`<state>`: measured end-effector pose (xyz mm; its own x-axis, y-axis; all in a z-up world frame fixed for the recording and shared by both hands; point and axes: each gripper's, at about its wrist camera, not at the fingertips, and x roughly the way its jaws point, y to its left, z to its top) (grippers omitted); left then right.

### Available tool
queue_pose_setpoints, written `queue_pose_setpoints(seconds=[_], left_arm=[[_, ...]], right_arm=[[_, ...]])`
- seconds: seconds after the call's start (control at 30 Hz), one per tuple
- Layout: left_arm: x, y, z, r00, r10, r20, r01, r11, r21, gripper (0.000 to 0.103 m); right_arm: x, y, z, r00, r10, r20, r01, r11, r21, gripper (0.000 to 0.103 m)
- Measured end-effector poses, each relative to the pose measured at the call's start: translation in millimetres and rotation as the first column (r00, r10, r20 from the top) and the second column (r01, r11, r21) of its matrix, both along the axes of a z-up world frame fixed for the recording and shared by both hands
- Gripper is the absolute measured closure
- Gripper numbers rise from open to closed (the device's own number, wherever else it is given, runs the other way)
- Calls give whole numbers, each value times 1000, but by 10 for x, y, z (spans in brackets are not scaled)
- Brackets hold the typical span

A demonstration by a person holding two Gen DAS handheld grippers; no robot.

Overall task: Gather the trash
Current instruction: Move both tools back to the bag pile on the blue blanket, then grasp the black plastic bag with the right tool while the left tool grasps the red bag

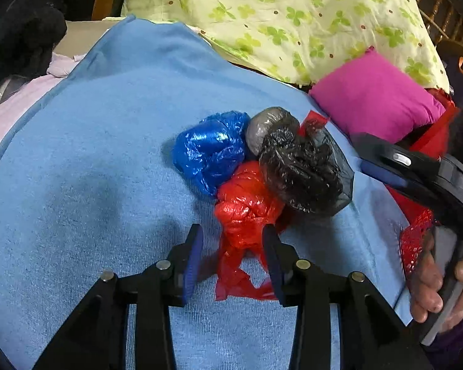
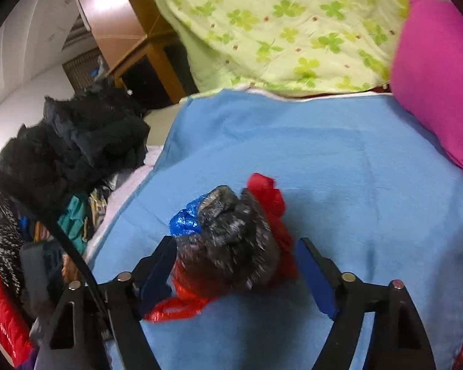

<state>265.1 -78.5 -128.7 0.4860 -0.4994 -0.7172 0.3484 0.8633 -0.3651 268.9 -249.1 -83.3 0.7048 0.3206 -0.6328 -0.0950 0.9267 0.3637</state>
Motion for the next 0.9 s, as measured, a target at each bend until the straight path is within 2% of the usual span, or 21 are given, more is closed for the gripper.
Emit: queue_pose_setpoints(seconds=[0.07,0.17,0.2,0.27,0.37,0.4,0.43,0.53,0.63,0.7,0.73,0.77,0.83,0.87,0.9], left_arm=[[-8,8,3,1000,-1,-2,1,1000,-17,63],[-9,41,-16,1000,-1,-15,1,999,-42,63],[39,94,-27,1000,0,-14,0,999,-37,63],[70,92,-41,1000,-2,-19,2,999,-40,63],[108,95,-41,999,-22,-30,19,995,-94,60],[116,85,-36,999,-25,-28,22,995,-100,58],[117,62,-37,999,-30,-25,28,994,-103,51],[116,-43,-58,999,-40,-14,39,996,-79,44],[142,-130,-138,999,-46,-30,45,999,-31,43],[188,-127,-220,997,-32,-68,28,998,-56,46],[201,-109,-252,996,-26,-85,20,997,-70,58],[208,-81,-278,995,-20,-99,12,997,-82,65],[199,-15,-287,994,-10,-112,-1,995,-102,67],[188,10,-271,993,-10,-114,-2,994,-108,67],[167,44,-231,994,-11,-112,-2,994,-111,67]], right_arm=[[172,114,-107,999,25,-31,-26,1000,-19,44],[451,236,-334,994,43,-105,-48,998,-47,47],[506,232,-417,990,47,-132,-53,998,-36,64],[537,190,-527,982,39,-185,-39,999,3,67],[421,79,-426,984,36,-174,-30,999,39,72],[365,35,-382,986,30,-165,-22,999,49,84],[304,-14,-338,986,25,-164,-14,998,66,89],[20,-180,-208,989,-2,-147,16,996,90,89],[-188,-276,-119,992,-24,-123,33,997,68,89],[-263,-297,-94,996,-7,-87,14,996,84,87],[-285,-308,-102,997,0,-82,8,995,103,87],[-283,-318,-110,996,8,-91,3,993,120,84],[-243,-296,-135,994,23,-105,-8,990,141,71],[-240,-291,-144,995,25,-101,-10,989,148,57],[-211,-268,-148,996,24,-90,-10,987,158,36]])
